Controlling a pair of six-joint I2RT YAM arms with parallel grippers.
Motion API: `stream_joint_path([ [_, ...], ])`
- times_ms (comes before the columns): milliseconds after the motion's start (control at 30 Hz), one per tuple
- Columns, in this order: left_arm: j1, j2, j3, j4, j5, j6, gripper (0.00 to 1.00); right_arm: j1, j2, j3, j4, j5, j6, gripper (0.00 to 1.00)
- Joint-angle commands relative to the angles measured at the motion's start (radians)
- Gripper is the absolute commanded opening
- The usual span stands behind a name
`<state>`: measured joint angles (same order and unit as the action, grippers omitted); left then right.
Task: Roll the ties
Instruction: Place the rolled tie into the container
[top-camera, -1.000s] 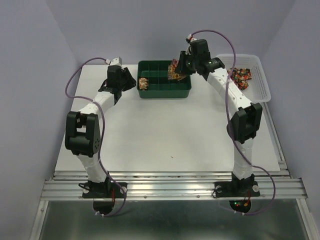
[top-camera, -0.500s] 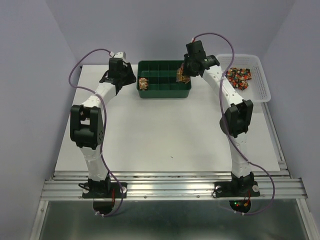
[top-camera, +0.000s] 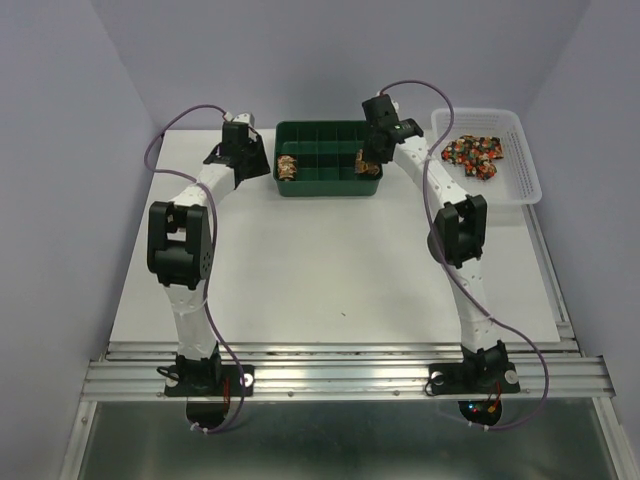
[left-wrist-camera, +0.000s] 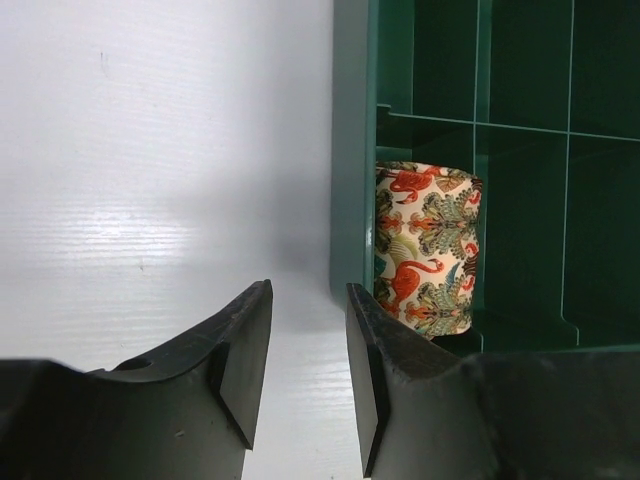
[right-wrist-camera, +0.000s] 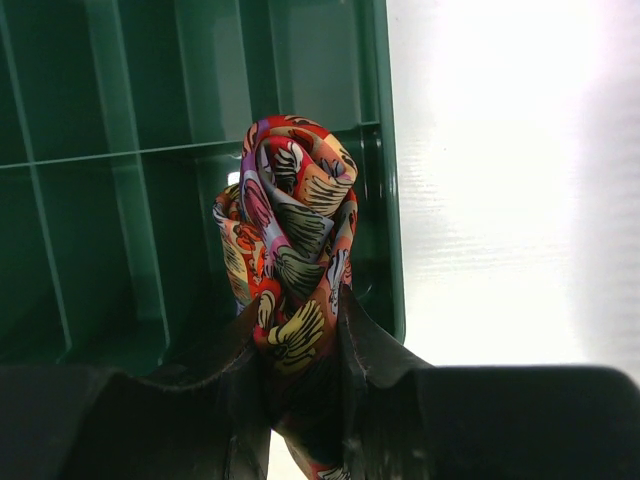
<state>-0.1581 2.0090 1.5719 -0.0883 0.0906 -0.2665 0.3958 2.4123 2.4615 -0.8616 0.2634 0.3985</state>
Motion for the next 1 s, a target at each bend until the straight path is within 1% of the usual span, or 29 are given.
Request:
stream_joint_path([
  [0,0.008,-0.007,0.048,0.013,0.003,0.026,0.46,0.003,0.007,0.057,-0.001,0.042,0.003,0.01],
  [200,0.008,0.039,0.056,0.028,0.067,0.021,0.46,0.002,-0.010,0.028,-0.004,0.100,0.022,0.01],
  [400,0.008,0.050,0.062,0.044,0.097,0.023,0.47,0.002,-0.058,-0.038,0.033,0.092,0.045,0.01],
  [500,0.009,0.051,0.068,0.055,0.126,0.012,0.46,0.002,-0.064,-0.041,0.029,0.094,0.043,0.01],
  [700,0.014,0.007,0.063,0.056,0.095,-0.033,0.47,0.002,-0.056,-0.052,0.018,0.103,0.042,0.01],
  [800,0.015,-0.024,0.068,0.059,0.089,-0.039,0.49,0.000,-0.058,-0.055,0.019,0.103,0.039,0.01],
  [967,0.015,0.002,0.106,0.042,0.173,-0.034,0.52,0.002,-0.062,-0.070,0.026,0.091,0.037,0.01],
])
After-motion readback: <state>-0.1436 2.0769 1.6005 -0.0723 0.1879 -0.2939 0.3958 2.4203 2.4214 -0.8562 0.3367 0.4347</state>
